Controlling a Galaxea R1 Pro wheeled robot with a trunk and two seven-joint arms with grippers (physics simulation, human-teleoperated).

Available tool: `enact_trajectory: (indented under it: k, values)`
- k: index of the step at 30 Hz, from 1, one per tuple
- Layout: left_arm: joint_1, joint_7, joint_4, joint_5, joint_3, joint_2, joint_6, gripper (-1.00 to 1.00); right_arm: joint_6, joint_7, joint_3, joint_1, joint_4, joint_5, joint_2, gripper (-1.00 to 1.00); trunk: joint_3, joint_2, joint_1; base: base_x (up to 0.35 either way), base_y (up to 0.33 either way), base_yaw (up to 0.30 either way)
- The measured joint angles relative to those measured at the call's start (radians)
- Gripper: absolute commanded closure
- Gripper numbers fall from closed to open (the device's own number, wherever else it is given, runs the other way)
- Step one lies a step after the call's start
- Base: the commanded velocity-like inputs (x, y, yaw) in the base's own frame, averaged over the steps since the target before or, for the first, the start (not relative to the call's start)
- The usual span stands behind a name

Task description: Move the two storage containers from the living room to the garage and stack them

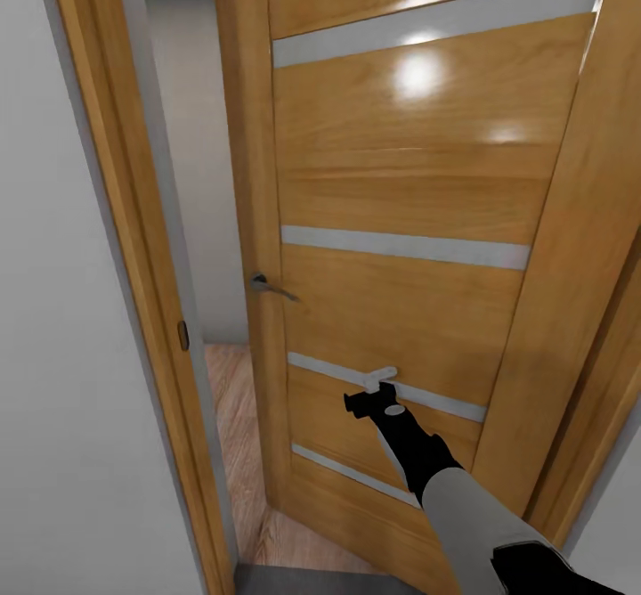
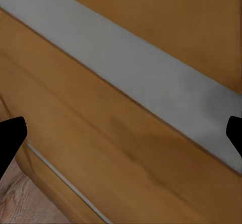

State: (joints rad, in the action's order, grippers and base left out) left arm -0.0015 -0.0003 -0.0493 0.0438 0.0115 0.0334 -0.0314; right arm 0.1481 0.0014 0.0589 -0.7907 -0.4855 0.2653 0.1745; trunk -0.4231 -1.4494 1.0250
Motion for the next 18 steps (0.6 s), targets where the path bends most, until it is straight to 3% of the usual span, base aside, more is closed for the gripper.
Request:
enact_trajectory:
  k: [9, 18]
  values:
    - [0.000, -0.001, -0.002, -0.002, 0.000, 0.000, -0.001, -1.00, -0.040, -0.011, -0.002, -0.006, 0.019, 0.023, 0.000, -1.00, 0.000, 0.000, 0.000, 0.023, 0.000, 0.000]
    - [0.000, -0.001, -0.002, -0.002, -0.001, 0.000, 0.000, -1.00, -0.065, -0.012, -0.003, -0.007, 0.019, 0.022, 0.000, -1.00, 0.000, 0.000, 0.000, 0.190, 0.000, 0.000]
